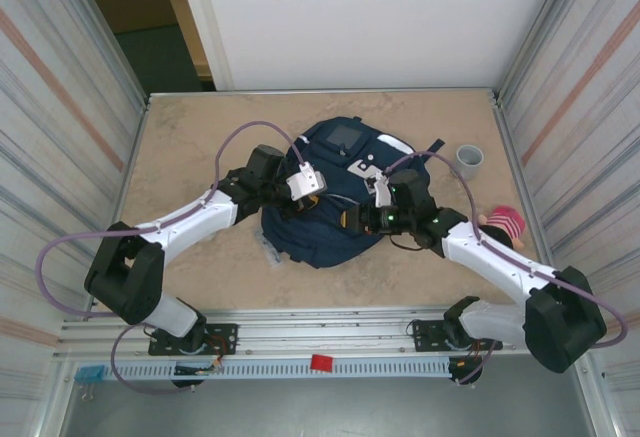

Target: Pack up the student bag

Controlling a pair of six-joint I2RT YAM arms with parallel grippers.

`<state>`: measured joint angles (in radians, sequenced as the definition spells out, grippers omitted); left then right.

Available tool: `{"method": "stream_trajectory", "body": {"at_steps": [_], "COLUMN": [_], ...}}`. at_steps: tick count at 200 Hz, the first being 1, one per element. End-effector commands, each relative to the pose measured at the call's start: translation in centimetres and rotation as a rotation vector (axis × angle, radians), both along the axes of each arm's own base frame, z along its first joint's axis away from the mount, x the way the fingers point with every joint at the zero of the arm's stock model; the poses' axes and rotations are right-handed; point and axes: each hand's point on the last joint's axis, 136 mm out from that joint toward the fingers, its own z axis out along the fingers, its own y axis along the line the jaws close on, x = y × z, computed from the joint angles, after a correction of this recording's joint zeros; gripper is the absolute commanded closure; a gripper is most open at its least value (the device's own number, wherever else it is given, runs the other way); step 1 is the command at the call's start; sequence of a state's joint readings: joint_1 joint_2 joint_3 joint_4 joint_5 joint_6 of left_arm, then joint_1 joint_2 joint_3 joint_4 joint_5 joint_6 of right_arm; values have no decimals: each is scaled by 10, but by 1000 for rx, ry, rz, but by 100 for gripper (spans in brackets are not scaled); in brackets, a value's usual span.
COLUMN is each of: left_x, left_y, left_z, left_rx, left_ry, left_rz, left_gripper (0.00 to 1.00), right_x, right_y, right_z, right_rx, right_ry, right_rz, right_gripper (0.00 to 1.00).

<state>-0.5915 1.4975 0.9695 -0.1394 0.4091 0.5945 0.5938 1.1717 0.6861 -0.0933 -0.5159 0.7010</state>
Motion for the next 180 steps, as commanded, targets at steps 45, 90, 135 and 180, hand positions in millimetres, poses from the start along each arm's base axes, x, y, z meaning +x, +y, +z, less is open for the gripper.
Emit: {"method": "stream_trajectory", "body": {"at_steps": [45,90,135,180], "left_x": [-10,-14,-17,-23], "left_y": [-12,-13,-15,-16], "left_z": [30,33,35,30], "left_rx": [-82,-89,-101,-83], "left_ry": [-145,-160,-160,-158], "left_rz": [-96,-120,-143,-176], "left_gripper": [100,100,100,100], "right_x": [13,31,46,55], "right_y": [-39,-55,-47,-45], "right_z": [28,27,27,34], "right_rx": [129,222,296,324], "right_ry": [53,162,204,194], "right_rz": [-152,-270,-303,-327], "right_gripper": [39,34,41,63]}}
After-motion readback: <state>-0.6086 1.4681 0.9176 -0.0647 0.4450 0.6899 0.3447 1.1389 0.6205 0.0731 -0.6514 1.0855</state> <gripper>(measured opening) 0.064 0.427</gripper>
